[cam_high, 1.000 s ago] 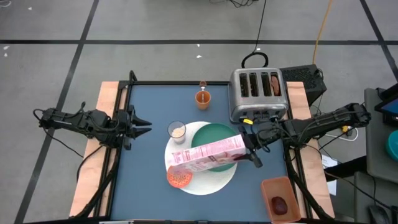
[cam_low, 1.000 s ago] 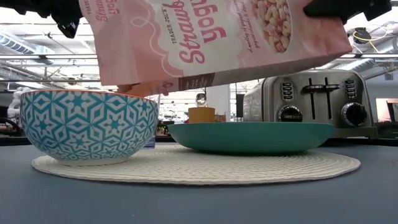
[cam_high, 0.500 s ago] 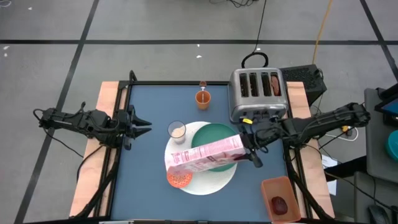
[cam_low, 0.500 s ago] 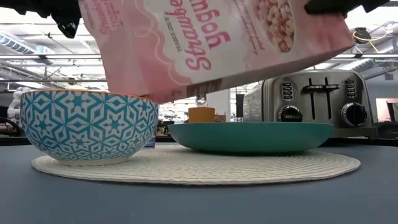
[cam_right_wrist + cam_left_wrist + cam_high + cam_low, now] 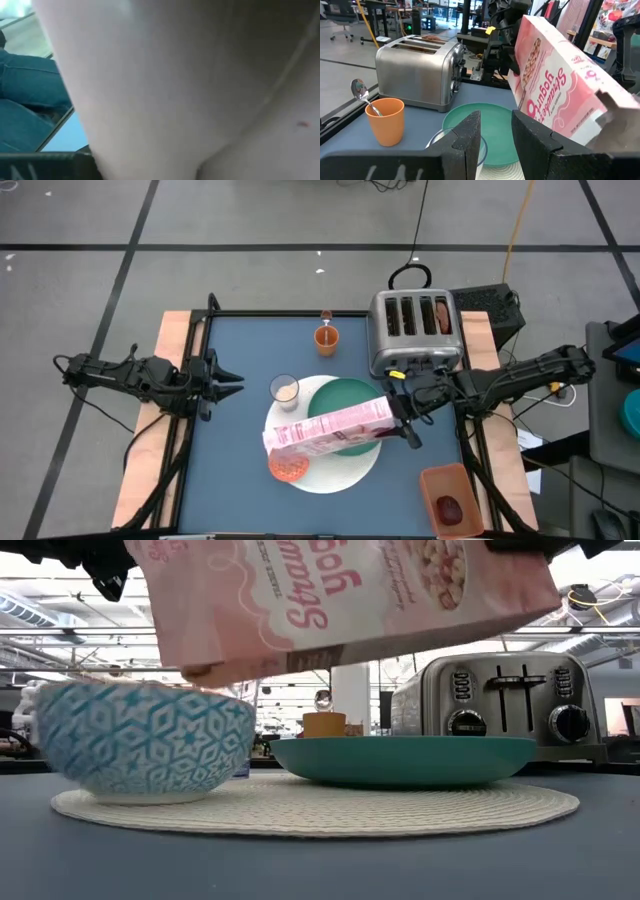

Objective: Arrange a breakfast setting
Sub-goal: Pour the cereal into the orange patterned bowl

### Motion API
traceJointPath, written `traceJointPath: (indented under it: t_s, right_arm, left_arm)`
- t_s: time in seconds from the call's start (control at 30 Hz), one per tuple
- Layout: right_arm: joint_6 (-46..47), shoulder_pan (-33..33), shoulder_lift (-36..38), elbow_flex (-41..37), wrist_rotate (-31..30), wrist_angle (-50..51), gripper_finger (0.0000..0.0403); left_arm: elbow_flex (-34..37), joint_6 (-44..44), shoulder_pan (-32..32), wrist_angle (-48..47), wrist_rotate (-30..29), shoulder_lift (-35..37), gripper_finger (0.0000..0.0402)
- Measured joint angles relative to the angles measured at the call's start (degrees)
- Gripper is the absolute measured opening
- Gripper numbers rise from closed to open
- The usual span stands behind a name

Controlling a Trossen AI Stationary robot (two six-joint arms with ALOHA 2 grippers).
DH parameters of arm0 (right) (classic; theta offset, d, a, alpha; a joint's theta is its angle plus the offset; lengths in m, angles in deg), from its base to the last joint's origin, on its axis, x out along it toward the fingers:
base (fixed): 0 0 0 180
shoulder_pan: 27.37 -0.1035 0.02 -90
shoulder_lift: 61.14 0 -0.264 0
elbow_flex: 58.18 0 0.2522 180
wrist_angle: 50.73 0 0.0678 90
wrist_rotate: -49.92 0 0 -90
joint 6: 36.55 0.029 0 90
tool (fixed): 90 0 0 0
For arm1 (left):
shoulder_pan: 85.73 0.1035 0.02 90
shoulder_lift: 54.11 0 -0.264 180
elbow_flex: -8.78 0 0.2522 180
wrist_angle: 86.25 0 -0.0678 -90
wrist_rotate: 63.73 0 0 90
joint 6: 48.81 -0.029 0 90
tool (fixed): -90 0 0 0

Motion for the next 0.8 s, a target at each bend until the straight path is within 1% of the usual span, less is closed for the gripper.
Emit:
traceJointPath:
  t_s: [0.37,0.53,0.67,0.8]
  right_arm:
    - [0.4,0.0,0.0,0.0,0.0,1.5,0.0217]
    - [0.1,0.0,0.0,0.0,-0.1,-0.7,0.0217]
    - [1.2,0.0,0.0,0.0,-0.1,1.9,0.0217]
    - [1.1,0.0,0.0,0.0,-0.1,1.0,0.0217]
  left_arm:
    - [0.0,0.0,0.0,0.0,0.0,0.0,0.0115]
    - [0.0,0.0,0.0,0.0,0.0,0.0,0.0115]
    - [0.0,0.0,0.0,0.0,0.0,0.0,0.0115]
    - [0.0,0.0,0.0,0.0,0.0,0.0,0.0115]
